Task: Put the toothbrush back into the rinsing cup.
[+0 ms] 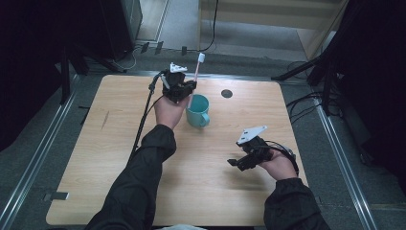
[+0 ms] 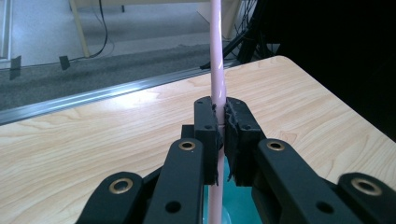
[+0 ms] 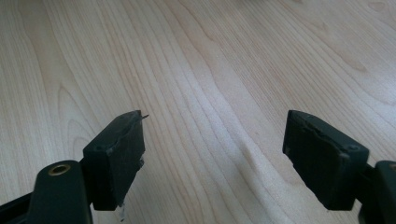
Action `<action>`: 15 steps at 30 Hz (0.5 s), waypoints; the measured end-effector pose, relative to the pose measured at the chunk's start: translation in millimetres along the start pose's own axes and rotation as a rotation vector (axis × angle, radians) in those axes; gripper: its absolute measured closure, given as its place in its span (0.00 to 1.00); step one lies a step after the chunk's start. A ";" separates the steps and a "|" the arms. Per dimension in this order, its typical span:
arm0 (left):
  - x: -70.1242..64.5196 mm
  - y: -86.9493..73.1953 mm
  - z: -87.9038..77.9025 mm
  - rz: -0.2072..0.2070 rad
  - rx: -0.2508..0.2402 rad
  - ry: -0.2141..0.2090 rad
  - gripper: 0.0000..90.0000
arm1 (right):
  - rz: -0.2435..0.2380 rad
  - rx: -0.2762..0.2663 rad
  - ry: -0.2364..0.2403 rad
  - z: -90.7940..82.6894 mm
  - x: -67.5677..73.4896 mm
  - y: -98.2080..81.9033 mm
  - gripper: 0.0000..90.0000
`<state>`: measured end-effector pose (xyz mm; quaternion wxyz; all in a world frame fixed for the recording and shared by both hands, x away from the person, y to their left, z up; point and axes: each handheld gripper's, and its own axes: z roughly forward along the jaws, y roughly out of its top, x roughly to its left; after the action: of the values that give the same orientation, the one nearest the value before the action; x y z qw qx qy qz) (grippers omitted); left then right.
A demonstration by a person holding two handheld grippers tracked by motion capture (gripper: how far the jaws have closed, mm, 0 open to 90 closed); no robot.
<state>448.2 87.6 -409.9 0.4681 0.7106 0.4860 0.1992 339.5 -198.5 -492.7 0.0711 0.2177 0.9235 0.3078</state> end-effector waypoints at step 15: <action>-2.1 -21.8 25.1 -0.006 0.057 0.008 0.93 | -0.007 0.006 0.004 1.4 -0.3 -0.4 0.23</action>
<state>454.7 75.9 -440.5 0.4465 0.7214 0.4952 0.1868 340.0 -198.2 -494.1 0.0699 0.2139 0.9253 0.3052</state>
